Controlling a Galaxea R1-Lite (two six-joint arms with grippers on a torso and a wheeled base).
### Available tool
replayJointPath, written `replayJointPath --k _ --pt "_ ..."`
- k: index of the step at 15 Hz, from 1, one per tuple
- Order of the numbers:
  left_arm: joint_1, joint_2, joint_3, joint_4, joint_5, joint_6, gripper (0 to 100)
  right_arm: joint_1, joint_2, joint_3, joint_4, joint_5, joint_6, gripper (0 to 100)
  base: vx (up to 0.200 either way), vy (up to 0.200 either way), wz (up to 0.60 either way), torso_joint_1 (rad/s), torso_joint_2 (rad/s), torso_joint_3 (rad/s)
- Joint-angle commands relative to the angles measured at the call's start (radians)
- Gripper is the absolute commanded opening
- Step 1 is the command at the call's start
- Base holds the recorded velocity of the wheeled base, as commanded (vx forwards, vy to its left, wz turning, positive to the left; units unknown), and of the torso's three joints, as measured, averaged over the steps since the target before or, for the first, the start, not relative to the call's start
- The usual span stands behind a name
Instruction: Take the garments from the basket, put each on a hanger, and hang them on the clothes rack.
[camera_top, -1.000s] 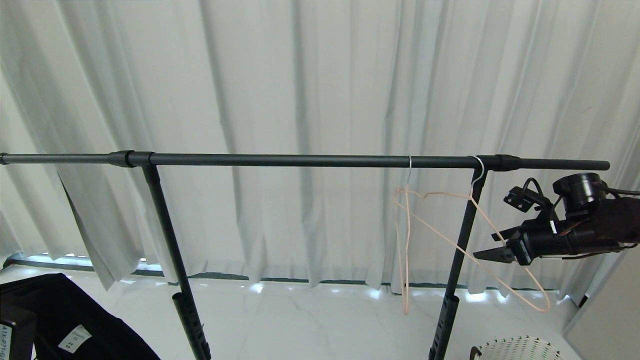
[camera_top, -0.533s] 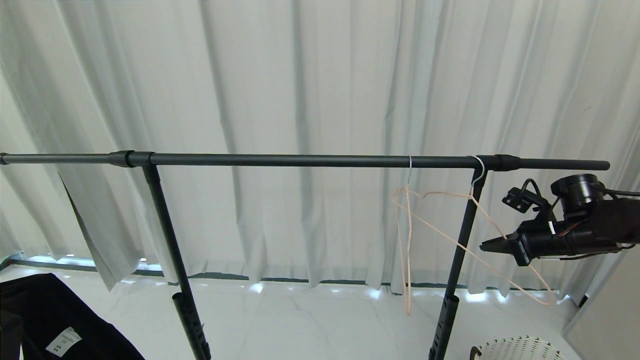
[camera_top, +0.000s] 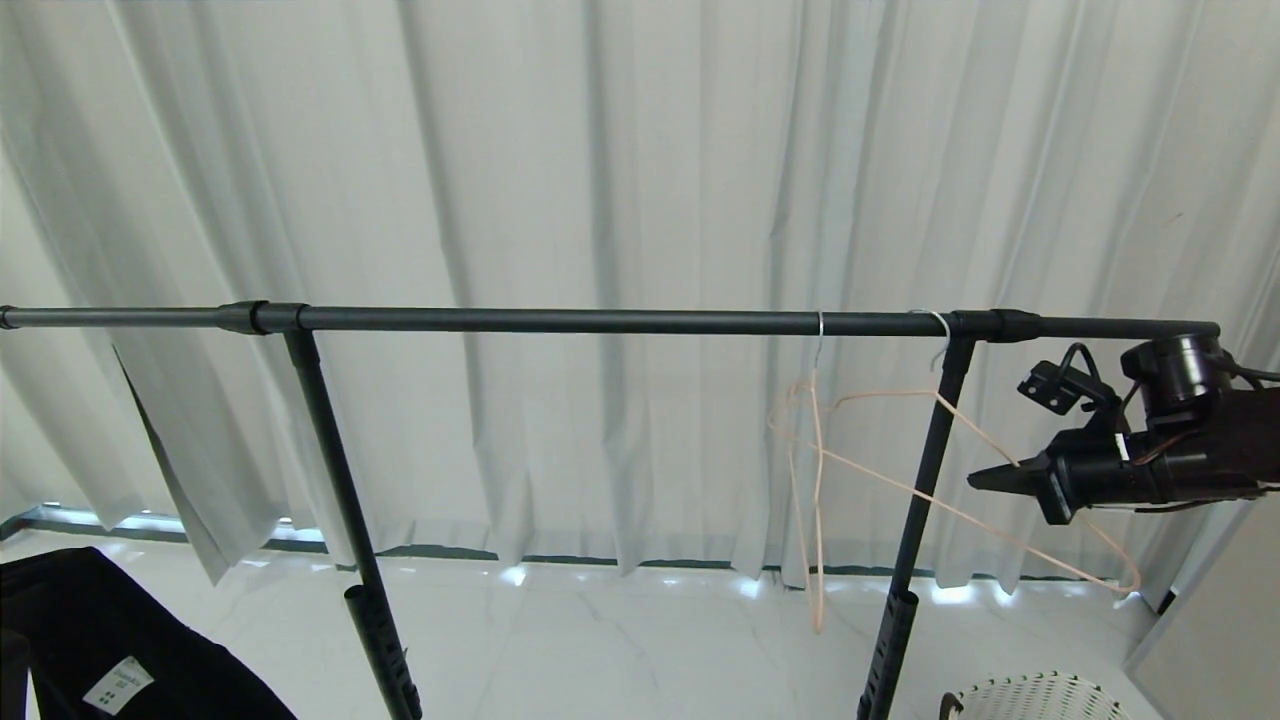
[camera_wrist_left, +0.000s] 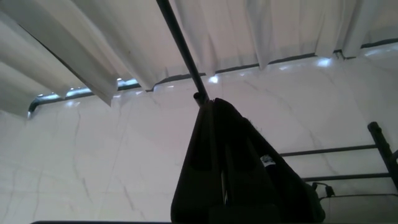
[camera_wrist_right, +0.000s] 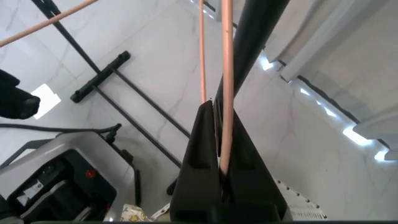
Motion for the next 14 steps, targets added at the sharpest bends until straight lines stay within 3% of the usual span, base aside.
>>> replayJointPath --k 1,3,8,14 --pt "0.000 -0.007 0.000 0.000 0.001 0.000 0 -0.002 -0.056 0.030 0.000 0.002 0.001 0 0.000 0.000 0.00 0.000 0.00 0.000" --pt "0.000 -0.021 0.003 0.000 0.001 0.000 0 -0.005 -0.093 0.072 -0.028 0.002 0.010 0 0.000 0.000 0.00 0.000 0.00 0.000" --pt "0.000 -0.037 0.005 0.000 0.001 0.003 0 0.000 -0.188 0.242 -0.318 -0.003 0.219 0 0.000 0.000 0.00 0.000 0.00 0.000" --pt "0.000 -0.042 0.006 0.000 0.001 0.021 0 -0.006 -0.334 0.371 -0.401 -0.004 0.320 0 0.000 0.000 0.00 0.000 0.00 0.000"
